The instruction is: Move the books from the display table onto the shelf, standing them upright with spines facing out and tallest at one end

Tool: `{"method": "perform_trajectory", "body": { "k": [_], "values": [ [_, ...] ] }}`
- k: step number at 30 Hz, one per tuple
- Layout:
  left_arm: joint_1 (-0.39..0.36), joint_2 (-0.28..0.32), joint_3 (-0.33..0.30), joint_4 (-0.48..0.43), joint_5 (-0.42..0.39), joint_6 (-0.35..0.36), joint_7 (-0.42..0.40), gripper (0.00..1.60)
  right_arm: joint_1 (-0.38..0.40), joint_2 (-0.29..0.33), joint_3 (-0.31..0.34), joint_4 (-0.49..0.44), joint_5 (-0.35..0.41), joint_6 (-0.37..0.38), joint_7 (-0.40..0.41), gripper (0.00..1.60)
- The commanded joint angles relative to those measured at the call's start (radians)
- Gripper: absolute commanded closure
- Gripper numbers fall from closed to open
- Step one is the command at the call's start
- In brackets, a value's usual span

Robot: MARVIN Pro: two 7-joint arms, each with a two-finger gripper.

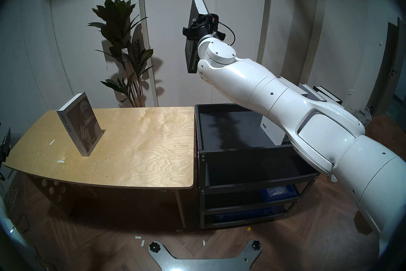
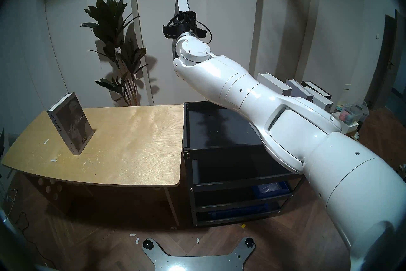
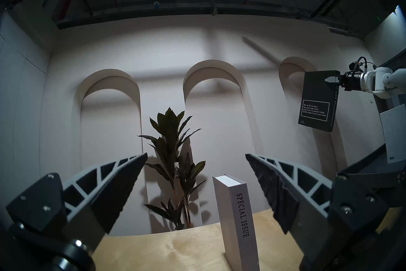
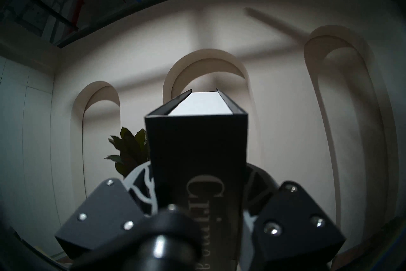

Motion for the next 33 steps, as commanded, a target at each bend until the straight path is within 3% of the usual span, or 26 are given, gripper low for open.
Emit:
{"method": "perform_trajectory", "body": {
  "k": [1,5,14,15,16,17,33],
  "values": [
    [-0.002,0.016,-0.003,-0.021,-0.004,-0.003,0.001,0.0,0.037,0.084,0.015,-0.08,0.051,0.113,0.064,1.6],
    [-0.001,0.014,-0.005,-0.024,-0.003,-0.003,0.001,0.0,0.046,0.144,0.02,-0.134,0.079,0.209,0.098,1.6],
    [0.0,0.011,-0.007,-0.03,-0.003,-0.002,0.001,0.0,0.039,0.251,0.059,-0.233,0.091,0.35,0.127,1.6],
    [-0.001,0.011,-0.007,-0.03,-0.003,-0.002,0.001,0.0,0.037,0.279,0.058,-0.254,0.092,0.358,0.128,1.6],
    [-0.001,0.011,-0.007,-0.03,-0.003,-0.002,0.001,0.0,0.033,0.255,0.076,-0.241,0.088,0.368,0.125,1.6],
    [-0.001,0.01,-0.007,-0.03,-0.003,-0.002,0.001,0.0,0.029,0.29,0.072,-0.272,0.093,0.38,0.13,1.6],
    [-0.001,0.006,-0.01,-0.036,-0.001,-0.001,0.001,0.0,-0.112,0.467,0.135,-0.496,0.104,0.531,0.13,1.6]
  ]
}}
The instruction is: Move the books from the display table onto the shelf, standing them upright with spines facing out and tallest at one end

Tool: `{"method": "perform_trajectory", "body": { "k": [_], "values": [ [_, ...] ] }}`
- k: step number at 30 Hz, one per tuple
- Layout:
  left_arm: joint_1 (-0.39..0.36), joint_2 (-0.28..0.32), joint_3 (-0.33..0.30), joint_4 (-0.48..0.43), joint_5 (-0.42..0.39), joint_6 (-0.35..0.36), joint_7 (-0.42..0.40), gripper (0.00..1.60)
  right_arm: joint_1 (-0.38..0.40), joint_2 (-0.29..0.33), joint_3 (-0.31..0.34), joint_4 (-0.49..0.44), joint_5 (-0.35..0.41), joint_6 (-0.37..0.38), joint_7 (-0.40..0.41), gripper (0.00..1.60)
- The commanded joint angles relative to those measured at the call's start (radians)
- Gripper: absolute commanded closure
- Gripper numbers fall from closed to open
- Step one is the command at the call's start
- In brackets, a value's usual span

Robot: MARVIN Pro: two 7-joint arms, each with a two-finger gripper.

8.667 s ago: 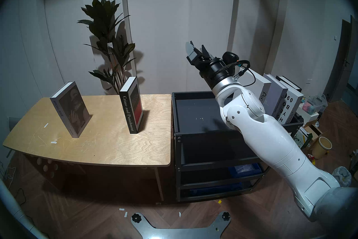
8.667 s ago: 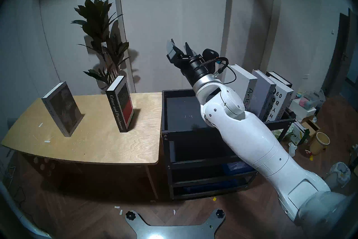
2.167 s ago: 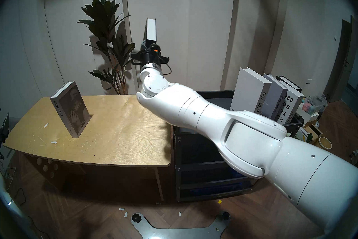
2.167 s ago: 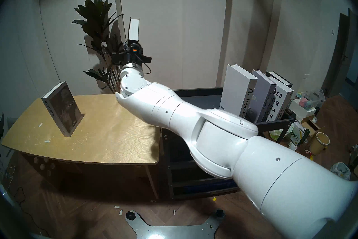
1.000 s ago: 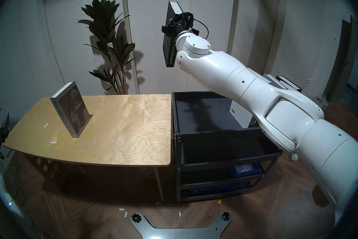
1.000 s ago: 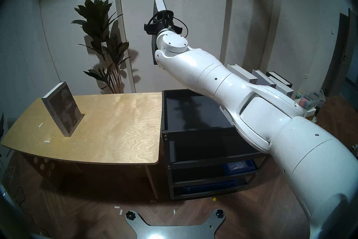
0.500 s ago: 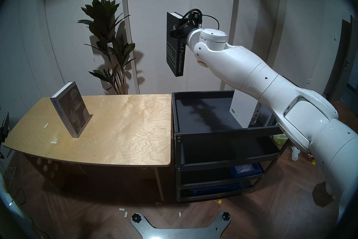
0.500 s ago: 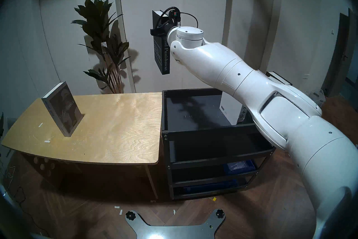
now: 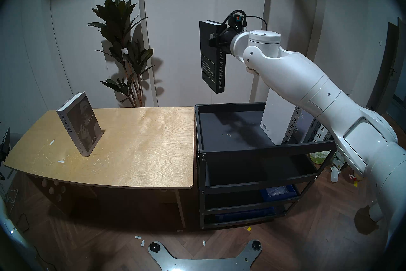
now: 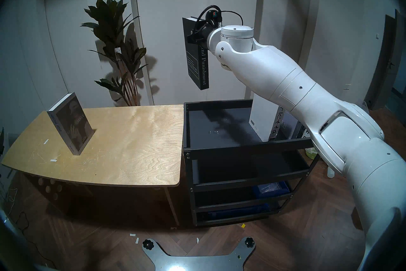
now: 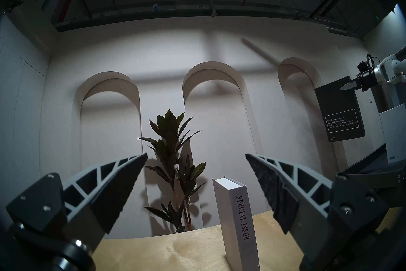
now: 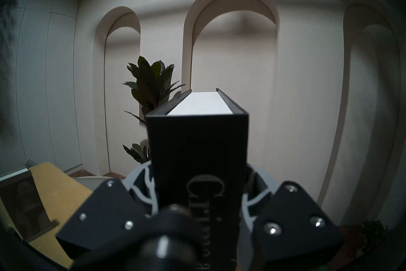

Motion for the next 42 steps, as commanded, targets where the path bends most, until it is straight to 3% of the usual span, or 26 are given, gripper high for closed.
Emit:
{"method": "perform_trajectory", "body": {
  "k": [1,23,31,42],
  "values": [
    [-0.001,0.015,-0.003,-0.017,-0.002,-0.002,0.001,0.0,-0.06,0.12,0.049,-0.124,0.003,0.027,-0.01,1.6],
    [-0.001,0.011,-0.006,-0.021,-0.001,-0.002,0.001,0.0,-0.291,0.381,0.151,-0.446,0.072,0.029,-0.093,1.6],
    [-0.001,0.01,-0.007,-0.024,-0.001,-0.001,0.001,0.0,-0.382,0.47,0.227,-0.56,0.104,0.021,-0.143,1.6],
    [0.001,0.009,-0.008,-0.03,-0.001,-0.001,0.001,0.0,-0.539,0.596,0.347,-0.646,0.161,0.013,-0.214,1.6]
  ]
}}
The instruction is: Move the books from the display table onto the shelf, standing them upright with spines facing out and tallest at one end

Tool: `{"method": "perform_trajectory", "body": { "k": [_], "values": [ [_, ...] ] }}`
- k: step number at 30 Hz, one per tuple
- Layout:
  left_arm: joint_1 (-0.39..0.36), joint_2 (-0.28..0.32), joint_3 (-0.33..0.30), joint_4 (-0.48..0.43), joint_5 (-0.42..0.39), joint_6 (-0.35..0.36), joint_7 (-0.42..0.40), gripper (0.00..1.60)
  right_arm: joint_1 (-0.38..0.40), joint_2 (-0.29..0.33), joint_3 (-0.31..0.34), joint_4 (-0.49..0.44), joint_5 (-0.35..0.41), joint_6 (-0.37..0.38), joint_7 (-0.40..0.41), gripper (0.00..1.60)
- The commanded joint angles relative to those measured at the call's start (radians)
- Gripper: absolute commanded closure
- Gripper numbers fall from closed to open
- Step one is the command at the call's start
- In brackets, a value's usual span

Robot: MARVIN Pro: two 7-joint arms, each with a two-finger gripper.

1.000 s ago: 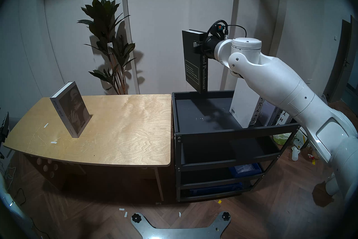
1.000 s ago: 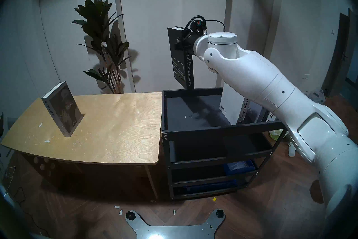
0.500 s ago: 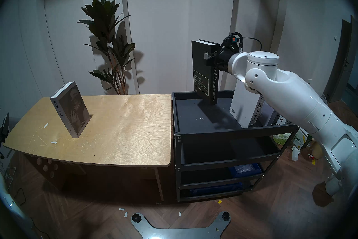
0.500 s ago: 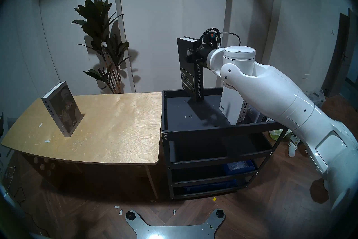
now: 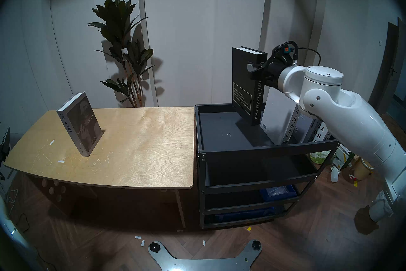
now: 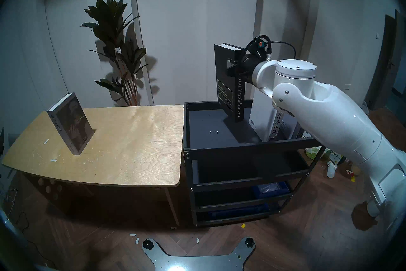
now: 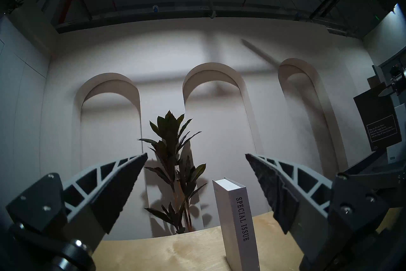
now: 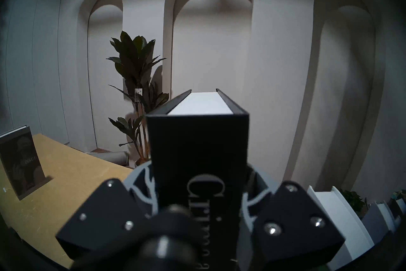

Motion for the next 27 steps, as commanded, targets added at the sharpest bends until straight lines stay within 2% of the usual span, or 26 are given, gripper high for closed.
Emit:
{"method": "perform_trajectory", "body": {
  "k": [1,4,6,9,15,18,21,24,27],
  "values": [
    [0.001,0.017,-0.002,-0.02,-0.001,-0.001,0.001,0.0,-0.118,0.117,0.099,-0.062,0.032,-0.024,-0.043,1.6],
    [0.003,0.016,-0.003,-0.022,-0.001,0.0,0.001,0.0,-0.168,0.167,0.122,-0.093,0.057,-0.038,-0.048,1.6],
    [0.003,0.016,-0.003,-0.024,-0.001,0.0,0.001,0.0,-0.177,0.165,0.123,-0.094,0.076,-0.041,-0.053,1.6],
    [0.005,0.015,-0.004,-0.028,-0.001,0.001,0.001,0.0,-0.228,0.21,0.141,-0.125,0.103,-0.068,-0.048,1.6],
    [0.009,0.012,-0.006,-0.036,-0.001,0.005,0.001,0.0,-0.307,0.275,0.157,-0.153,0.145,-0.152,-0.026,1.6],
    [0.013,0.01,-0.007,-0.042,-0.002,0.008,0.001,0.0,-0.351,0.312,0.193,-0.159,0.153,-0.198,0.018,1.6],
    [0.016,0.008,-0.008,-0.047,-0.002,0.01,0.001,0.0,-0.342,0.315,0.217,-0.148,0.145,-0.239,0.058,1.6],
    [0.016,0.008,-0.008,-0.048,-0.003,0.011,0.001,0.0,-0.297,0.301,0.23,-0.134,0.127,-0.284,0.082,1.6],
    [0.018,0.007,-0.008,-0.05,-0.003,0.012,0.001,0.0,-0.272,0.289,0.25,-0.123,0.12,-0.294,0.107,1.6]
  ]
}}
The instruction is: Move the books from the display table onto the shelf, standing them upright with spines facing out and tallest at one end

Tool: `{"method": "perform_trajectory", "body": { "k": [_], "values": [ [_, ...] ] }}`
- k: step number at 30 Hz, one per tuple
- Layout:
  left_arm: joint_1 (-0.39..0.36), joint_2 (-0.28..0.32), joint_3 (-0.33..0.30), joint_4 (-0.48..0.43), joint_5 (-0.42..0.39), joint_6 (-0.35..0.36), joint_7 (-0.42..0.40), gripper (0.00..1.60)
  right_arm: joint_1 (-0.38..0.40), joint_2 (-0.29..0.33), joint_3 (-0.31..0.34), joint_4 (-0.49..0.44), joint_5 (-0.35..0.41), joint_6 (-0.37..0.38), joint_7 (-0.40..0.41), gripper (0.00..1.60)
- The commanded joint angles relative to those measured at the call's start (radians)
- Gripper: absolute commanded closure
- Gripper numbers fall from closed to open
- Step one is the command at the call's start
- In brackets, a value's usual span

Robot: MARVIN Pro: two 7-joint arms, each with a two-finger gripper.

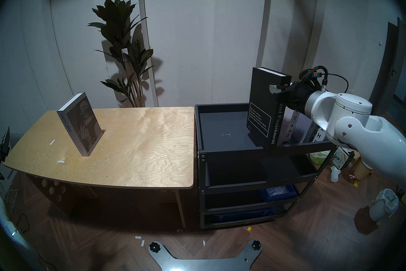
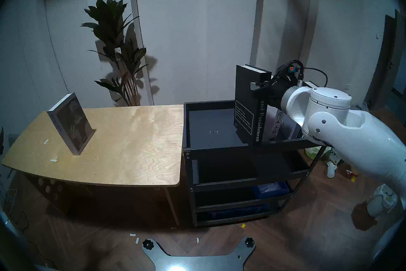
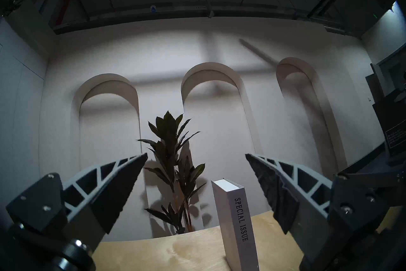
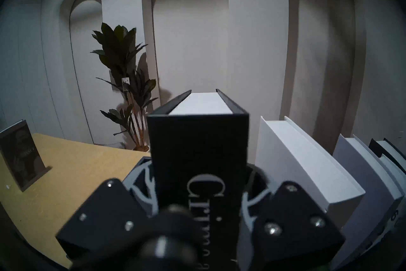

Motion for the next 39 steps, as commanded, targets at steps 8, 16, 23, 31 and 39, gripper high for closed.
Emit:
{"method": "perform_trajectory", "body": {
  "k": [8,16,23,31,39],
  "values": [
    [0.007,0.009,-0.004,-0.034,-0.005,0.007,0.001,0.0,0.05,-0.024,0.047,0.054,-0.075,-0.097,0.126,1.6],
    [0.009,0.007,-0.004,-0.038,-0.005,0.01,0.001,0.0,0.073,-0.084,0.009,0.083,-0.125,-0.075,0.143,1.6],
    [0.01,0.006,-0.005,-0.041,-0.004,0.011,0.001,0.0,0.113,-0.151,-0.048,0.156,-0.173,-0.038,0.163,1.6],
    [0.01,0.005,-0.006,-0.042,-0.003,0.012,0.001,0.0,0.134,-0.196,-0.093,0.213,-0.206,-0.017,0.172,1.6],
    [0.009,0.005,-0.006,-0.043,-0.003,0.012,0.001,0.0,0.134,-0.216,-0.123,0.243,-0.231,-0.014,0.185,1.6]
  ]
}}
